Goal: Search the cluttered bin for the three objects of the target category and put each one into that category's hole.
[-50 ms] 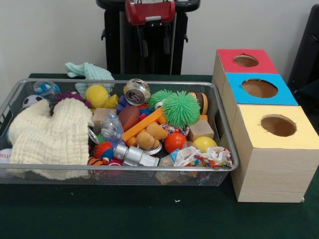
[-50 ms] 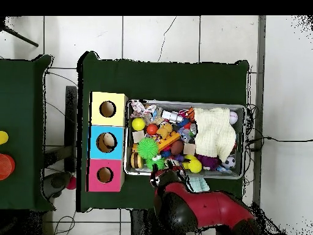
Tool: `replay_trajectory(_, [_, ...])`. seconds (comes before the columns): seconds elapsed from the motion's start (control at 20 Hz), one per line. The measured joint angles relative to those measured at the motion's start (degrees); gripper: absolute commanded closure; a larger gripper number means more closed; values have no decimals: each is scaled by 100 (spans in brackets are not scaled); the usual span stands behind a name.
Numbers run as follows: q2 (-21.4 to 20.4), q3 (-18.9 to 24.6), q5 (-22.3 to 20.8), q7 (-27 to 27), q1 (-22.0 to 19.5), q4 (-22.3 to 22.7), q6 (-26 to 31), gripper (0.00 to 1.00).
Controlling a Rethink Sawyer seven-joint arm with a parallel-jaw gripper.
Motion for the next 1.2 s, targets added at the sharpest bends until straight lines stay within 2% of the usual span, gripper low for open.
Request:
replay_trajectory(0.3, [280, -274, 2, 0, 18, -2, -41, 0])
replay_trajectory(0.7, [544, -412, 3, 0, -42, -4, -42, 0])
replay_trajectory(1.2, [587, -421, 21, 0, 7, -29, -40, 0])
